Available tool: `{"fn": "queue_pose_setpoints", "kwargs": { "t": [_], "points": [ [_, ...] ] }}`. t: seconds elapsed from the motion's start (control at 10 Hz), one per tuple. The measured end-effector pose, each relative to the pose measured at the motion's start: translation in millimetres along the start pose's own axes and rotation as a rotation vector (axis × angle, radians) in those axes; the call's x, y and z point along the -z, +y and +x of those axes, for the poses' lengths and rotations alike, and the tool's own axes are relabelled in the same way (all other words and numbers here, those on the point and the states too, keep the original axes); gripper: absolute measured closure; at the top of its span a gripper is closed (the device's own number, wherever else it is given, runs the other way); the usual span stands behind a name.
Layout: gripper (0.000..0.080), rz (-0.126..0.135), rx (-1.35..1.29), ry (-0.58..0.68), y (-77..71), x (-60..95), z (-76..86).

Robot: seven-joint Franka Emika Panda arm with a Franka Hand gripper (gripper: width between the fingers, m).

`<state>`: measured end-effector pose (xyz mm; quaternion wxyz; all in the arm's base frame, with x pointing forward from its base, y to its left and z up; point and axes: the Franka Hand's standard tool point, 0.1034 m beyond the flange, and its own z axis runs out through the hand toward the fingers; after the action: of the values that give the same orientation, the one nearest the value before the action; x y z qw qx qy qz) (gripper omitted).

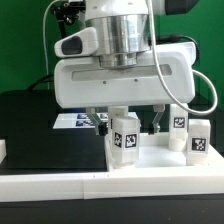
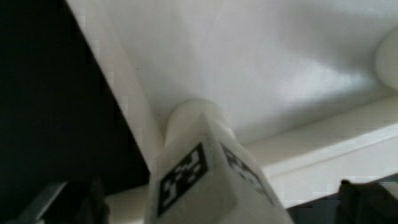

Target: Assemble square table

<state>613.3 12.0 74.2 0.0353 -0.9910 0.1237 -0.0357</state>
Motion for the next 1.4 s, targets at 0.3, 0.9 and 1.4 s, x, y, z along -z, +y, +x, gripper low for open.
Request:
{"fn": "queue_pose_setpoints", "kwargs": {
  "t": [0.3,0.9,1.4],
  "points": [
    [0.0151,-0.034,0.255,0.044,-7.3,-0.2,0.4],
    [0.0160,-0.075,0.712,0.096,14.7,0.5,4.0],
    [0.0511,-0.075,0.712,0.093,15.5,-1.0,3.1]
  ]
}}
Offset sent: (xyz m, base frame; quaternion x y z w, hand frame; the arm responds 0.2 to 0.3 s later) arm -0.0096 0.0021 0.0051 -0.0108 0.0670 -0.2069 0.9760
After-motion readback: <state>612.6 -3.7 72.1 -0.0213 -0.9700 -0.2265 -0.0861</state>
